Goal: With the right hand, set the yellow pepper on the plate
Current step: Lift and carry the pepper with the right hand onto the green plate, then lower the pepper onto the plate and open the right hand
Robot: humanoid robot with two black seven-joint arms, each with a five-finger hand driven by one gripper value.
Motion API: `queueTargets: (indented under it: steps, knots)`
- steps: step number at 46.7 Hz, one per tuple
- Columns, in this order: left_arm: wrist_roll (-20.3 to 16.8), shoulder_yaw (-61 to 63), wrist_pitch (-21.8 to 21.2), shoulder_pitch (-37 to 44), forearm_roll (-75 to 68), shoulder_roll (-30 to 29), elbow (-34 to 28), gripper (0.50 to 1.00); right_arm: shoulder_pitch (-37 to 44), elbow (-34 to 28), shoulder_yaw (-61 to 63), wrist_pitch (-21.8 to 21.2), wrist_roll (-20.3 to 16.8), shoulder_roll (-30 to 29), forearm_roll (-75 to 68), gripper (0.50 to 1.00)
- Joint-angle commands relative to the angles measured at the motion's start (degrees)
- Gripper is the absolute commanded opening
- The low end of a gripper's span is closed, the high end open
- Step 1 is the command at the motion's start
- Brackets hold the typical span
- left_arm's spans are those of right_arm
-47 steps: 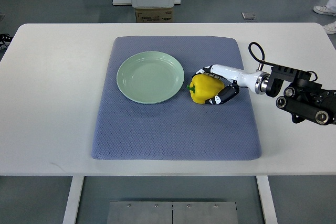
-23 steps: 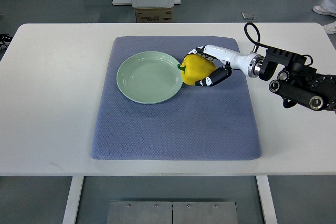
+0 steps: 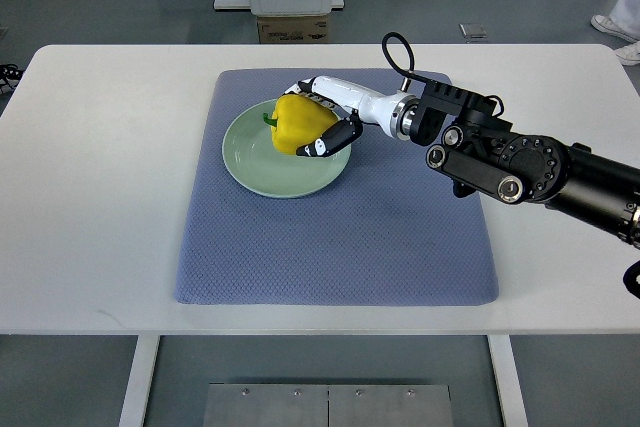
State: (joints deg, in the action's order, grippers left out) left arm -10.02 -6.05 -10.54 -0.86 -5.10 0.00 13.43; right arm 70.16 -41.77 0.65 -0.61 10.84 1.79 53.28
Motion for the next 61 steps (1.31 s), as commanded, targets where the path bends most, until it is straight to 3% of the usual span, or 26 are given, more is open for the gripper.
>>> queueTargets:
  steps: [1, 61]
  knots:
    - [0.00, -0.01, -0.01, -0.02, 0.00, 0.00, 0.01, 1.000, -0.02, 1.07, 0.05, 0.00, -0.46, -1.79, 0.07, 0.500]
    - [0.00, -0.01, 0.08, -0.02, 0.00, 0.00, 0.01, 1.000, -3.36, 1.87, -0.38, 0.00, -0.99, -1.79, 0.69, 0.500]
